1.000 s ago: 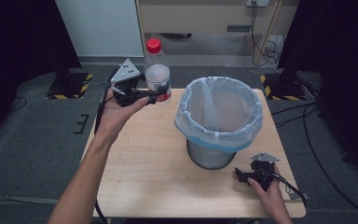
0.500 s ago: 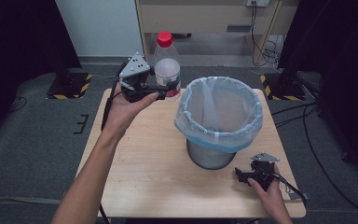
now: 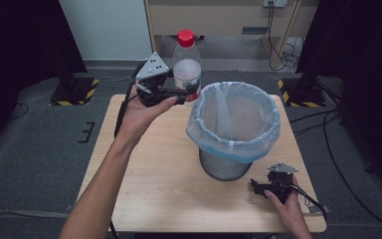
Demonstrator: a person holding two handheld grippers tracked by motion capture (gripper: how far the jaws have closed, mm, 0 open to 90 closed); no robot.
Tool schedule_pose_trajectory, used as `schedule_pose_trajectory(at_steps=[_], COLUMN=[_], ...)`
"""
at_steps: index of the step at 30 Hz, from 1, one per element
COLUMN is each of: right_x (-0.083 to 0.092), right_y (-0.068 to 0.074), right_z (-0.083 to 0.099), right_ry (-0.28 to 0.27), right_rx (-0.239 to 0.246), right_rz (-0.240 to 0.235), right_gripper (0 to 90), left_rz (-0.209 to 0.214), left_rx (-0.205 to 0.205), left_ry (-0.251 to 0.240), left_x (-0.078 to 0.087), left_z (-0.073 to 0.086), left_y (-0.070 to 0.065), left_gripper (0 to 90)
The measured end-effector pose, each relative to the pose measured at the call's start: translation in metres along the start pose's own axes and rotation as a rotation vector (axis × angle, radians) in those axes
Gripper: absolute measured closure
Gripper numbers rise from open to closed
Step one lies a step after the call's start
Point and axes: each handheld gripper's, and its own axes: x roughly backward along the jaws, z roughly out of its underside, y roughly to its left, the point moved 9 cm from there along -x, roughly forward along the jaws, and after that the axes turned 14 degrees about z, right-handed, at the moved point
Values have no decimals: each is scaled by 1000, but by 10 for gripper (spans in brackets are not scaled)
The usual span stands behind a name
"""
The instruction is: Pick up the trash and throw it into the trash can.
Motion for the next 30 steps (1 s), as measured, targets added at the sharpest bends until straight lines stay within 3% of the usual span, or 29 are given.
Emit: schedule_pose_trajectory(at_steps=[13, 30], right_x=[0, 0], right_y=[0, 0], right_z=[0, 0], right_ry=[0, 0], right_rx=[-1, -1], right_rz=[-1, -1], right_gripper=[4, 4], left_rz=[28, 63], left_rx=[-12, -7], left_ry=[1, 7], left_x=[-18, -42], left_z=[-9, -9], left_y=[-8, -19], left_gripper=[287, 286])
